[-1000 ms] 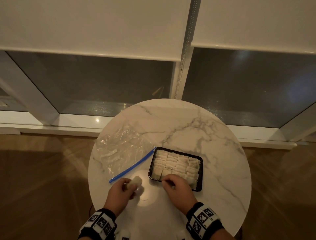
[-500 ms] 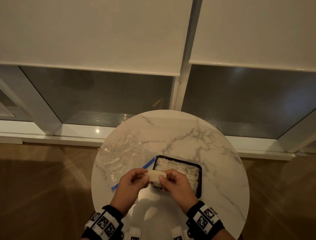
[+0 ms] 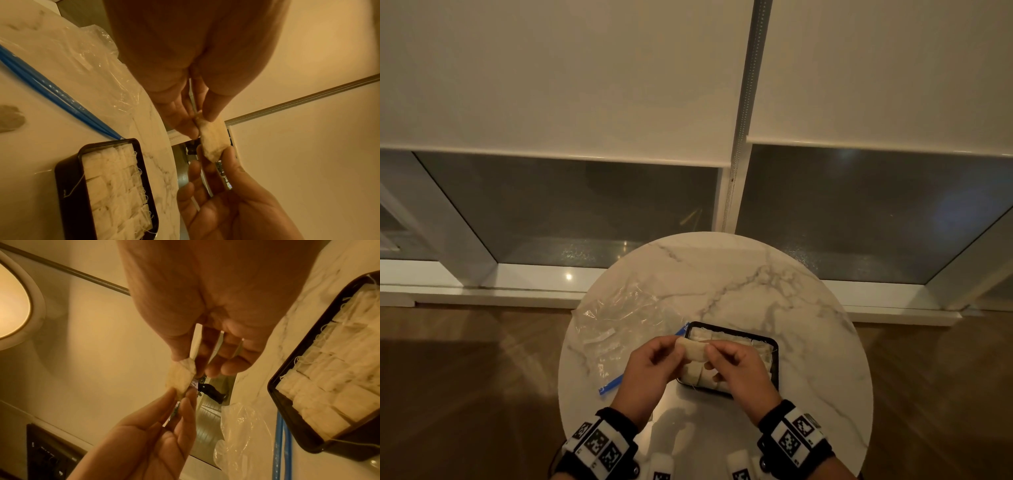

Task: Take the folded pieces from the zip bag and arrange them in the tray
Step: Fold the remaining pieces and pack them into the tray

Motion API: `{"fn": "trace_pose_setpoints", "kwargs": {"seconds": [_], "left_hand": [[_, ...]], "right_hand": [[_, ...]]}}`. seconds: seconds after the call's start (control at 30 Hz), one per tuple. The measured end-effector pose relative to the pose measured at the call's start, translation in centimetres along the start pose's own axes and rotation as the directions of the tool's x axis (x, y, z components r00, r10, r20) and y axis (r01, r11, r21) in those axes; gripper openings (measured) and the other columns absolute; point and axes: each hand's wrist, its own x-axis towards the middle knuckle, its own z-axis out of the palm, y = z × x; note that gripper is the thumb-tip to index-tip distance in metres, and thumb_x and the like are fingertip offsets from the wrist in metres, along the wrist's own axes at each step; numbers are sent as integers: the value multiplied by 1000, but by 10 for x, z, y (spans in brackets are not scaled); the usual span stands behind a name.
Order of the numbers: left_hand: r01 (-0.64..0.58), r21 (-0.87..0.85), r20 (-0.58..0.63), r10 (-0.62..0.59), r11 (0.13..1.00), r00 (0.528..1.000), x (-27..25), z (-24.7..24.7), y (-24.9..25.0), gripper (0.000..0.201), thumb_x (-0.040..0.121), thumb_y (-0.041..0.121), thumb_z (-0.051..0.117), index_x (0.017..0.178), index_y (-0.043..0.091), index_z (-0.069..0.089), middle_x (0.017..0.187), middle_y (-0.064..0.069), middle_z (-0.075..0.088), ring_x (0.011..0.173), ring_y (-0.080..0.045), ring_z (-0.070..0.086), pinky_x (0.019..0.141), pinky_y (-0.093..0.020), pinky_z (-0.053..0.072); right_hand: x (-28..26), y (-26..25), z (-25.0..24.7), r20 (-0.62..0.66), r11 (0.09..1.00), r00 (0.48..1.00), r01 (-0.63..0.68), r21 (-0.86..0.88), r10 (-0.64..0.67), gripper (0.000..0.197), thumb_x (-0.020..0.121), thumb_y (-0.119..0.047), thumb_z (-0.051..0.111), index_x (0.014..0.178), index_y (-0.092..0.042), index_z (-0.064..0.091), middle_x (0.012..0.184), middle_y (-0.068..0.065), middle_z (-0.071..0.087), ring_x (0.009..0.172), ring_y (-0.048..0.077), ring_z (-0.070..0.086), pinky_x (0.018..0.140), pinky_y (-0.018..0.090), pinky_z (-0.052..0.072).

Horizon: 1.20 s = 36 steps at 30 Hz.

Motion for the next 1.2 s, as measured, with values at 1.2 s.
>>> {"fn": "trace_pose_setpoints", "kwargs": {"seconds": [1.2], "left_hand": [[-12,431,225,-95,902,970,37,49,-83,7,94,24,68,96,27,74,92,8,73,86,-10,69,77,-28,59]], "right_hand": [[19,63,-67,18,907,991,-113,-405,131,8,91,-16,66,83,-20,68,79,-2,69,73,6,62,69,24,55]]}}
